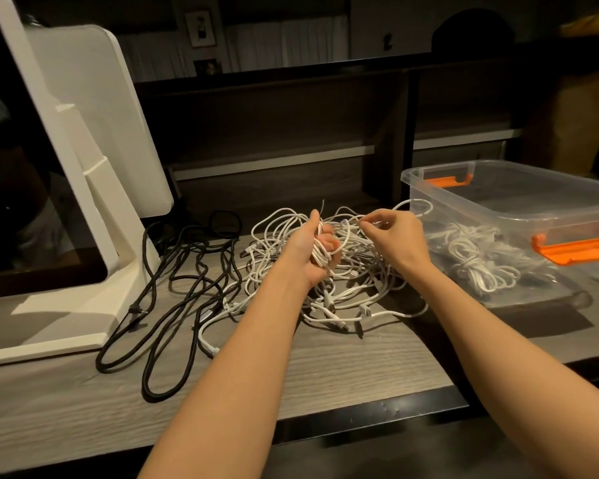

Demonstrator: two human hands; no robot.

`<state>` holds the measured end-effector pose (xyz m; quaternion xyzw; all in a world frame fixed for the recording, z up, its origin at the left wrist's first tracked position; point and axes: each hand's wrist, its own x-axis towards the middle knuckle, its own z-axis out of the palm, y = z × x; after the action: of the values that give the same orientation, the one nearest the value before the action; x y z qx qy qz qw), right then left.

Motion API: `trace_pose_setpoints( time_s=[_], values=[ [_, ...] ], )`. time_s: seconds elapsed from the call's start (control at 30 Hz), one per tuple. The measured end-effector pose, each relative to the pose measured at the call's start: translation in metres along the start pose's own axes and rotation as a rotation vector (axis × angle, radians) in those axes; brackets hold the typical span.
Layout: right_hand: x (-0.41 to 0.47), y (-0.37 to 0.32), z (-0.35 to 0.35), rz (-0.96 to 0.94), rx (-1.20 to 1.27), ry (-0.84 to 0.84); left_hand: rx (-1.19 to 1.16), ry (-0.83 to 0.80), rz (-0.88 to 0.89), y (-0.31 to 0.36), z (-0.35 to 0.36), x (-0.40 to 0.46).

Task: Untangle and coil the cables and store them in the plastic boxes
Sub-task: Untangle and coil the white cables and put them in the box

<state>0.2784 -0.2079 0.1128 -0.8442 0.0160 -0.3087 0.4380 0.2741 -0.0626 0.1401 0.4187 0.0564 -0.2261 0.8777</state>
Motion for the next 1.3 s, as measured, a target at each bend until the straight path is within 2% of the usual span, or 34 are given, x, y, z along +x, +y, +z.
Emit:
trace_pose_setpoints(
  time_s=[0.13,0.3,0.37,0.47,0.57,0.67,0.77,0.83,0.9,1.03,1.1,1.2,1.3],
  values=[
    [-0.004,-0.005,0.002,-0.051,-0.192,-0.049,0.039,0.096,0.091,0.001,0.001,0.001],
    [-0.008,-0.010,0.003,-0.089,-0.231,-0.042,0.148,0.123,0.148,-0.001,0.002,0.003],
    [-0.008,-0.011,0.002,-0.059,-0.102,-0.066,0.205,0.132,0.143,-0.002,0.002,0.003],
    [-0.006,-0.012,0.001,0.029,0.230,-0.122,0.314,0.100,0.122,0.000,0.001,0.002],
    [-0.003,-0.012,-0.004,0.152,0.595,-0.145,0.560,0.081,0.147,-0.005,0.004,0.001],
    [-0.003,-0.014,-0.008,0.180,0.733,-0.195,0.628,0.085,0.184,-0.009,0.004,0.002],
    [0.001,-0.013,-0.007,0.195,0.866,-0.129,0.583,0.079,0.159,-0.007,0.004,0.002],
    [0.004,-0.010,-0.008,0.206,0.813,-0.077,0.525,0.085,0.173,-0.006,0.004,0.001],
    [0.005,-0.007,-0.006,0.152,0.593,-0.059,0.508,0.091,0.221,-0.004,0.004,-0.001],
    [0.000,-0.005,-0.003,-0.173,-0.022,0.052,0.685,0.128,0.294,-0.001,0.001,-0.002],
    [-0.001,-0.008,-0.004,-0.265,-0.185,0.173,0.814,0.101,0.310,0.001,0.001,-0.005],
    [-0.001,-0.010,-0.007,-0.362,-0.162,0.183,1.042,0.022,0.281,-0.001,0.003,-0.008],
    [-0.005,-0.010,-0.008,-0.296,0.070,0.028,1.016,-0.085,0.163,-0.002,0.003,-0.006]
  ],
)
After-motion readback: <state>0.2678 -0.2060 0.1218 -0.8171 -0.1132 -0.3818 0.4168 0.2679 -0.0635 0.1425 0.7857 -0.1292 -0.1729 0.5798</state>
